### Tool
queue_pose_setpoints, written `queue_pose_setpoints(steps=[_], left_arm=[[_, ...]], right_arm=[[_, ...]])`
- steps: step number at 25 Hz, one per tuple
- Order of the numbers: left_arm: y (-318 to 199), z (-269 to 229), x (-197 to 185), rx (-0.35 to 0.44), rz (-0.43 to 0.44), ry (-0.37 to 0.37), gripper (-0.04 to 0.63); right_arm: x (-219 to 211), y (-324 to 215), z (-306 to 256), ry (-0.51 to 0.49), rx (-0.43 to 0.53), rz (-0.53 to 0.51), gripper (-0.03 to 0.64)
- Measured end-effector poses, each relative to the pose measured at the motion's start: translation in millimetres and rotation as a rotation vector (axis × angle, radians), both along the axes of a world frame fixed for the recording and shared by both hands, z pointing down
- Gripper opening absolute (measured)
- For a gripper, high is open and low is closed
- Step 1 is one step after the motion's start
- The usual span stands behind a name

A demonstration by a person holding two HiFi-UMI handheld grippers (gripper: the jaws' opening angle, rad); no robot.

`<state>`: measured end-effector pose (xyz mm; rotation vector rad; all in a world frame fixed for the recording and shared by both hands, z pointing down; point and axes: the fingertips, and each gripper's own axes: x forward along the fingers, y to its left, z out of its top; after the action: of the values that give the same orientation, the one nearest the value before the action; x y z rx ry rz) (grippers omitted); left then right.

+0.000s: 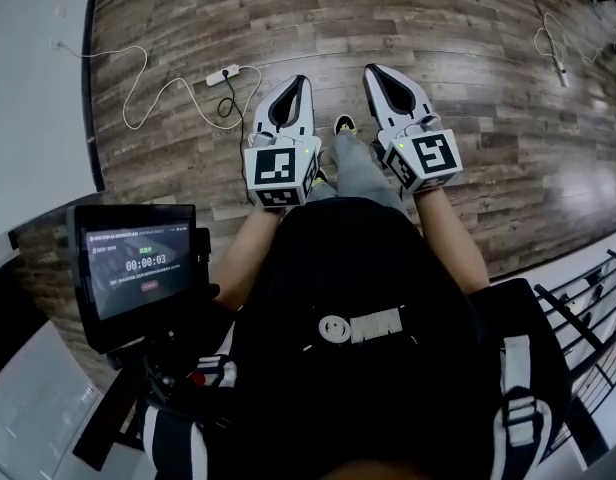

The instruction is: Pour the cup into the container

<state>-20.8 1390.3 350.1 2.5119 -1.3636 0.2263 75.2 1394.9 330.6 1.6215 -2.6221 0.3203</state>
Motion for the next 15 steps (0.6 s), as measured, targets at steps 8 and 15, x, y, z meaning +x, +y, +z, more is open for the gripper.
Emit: queue_pose_setpoints(steps=[8,15], left_arm=[[-88.2,18.3,31.3,-0.006,-0.044,-0.042,0.0],[-154.7,16.4,61.6,-0.007,-0.066,-0.074,0.0]], right_arm=[[37.6,-92.0,28.3,-0.016,-0.029,-0.031,0.003],[72.0,-157.4,31.4,-0.064,-0.045,-0.04,0.003]])
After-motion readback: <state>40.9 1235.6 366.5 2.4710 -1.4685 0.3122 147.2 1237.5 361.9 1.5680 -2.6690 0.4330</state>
